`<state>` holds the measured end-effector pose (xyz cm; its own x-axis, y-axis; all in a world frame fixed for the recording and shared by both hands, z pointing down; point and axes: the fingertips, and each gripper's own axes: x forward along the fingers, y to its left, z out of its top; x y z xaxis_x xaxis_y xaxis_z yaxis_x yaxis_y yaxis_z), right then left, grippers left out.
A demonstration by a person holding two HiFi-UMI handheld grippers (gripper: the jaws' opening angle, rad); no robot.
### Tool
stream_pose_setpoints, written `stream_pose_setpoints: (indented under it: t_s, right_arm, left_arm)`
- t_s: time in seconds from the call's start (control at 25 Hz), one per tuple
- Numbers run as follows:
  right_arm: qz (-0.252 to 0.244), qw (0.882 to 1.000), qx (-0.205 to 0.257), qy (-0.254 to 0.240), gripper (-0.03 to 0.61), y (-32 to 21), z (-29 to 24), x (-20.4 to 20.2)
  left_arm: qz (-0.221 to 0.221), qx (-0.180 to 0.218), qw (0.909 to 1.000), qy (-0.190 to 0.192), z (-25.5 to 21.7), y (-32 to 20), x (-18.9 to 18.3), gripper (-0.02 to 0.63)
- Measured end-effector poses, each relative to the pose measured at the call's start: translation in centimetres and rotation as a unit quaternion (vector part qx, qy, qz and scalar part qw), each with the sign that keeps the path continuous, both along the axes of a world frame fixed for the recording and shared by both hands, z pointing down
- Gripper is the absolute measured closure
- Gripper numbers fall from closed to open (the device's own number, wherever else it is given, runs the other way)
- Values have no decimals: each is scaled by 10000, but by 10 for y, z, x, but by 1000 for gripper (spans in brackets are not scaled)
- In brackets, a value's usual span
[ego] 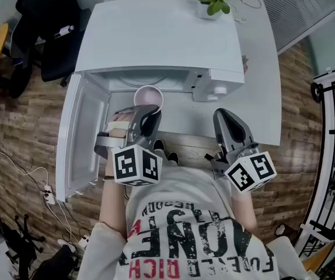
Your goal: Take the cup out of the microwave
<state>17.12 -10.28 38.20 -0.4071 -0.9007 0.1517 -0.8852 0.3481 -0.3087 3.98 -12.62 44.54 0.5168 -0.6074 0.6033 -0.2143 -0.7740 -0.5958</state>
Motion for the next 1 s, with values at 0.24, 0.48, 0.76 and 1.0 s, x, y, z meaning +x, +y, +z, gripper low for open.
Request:
stream_pose_setpoints:
  t_s: [0.24, 0.48, 0.76, 1.0]
  right_arm:
    - [-18, 9999, 105, -32, 557, 10, -4, 5]
    - [-110, 9999, 120, -38, 557, 15, -1, 4]
    - [-188, 9997, 130, -59, 557, 18, -3, 4]
    - [-237, 9996, 145, -9, 557, 20, -5, 5]
  left_arm:
    - [-16, 81, 10000, 11, -3, 13, 4, 574]
    - [-21, 132, 9999, -17, -4, 23, 7, 572]
    - [-103, 129, 9999, -6, -8, 35, 7, 574]
    - [-207, 193, 9996, 78, -12, 40, 7, 574]
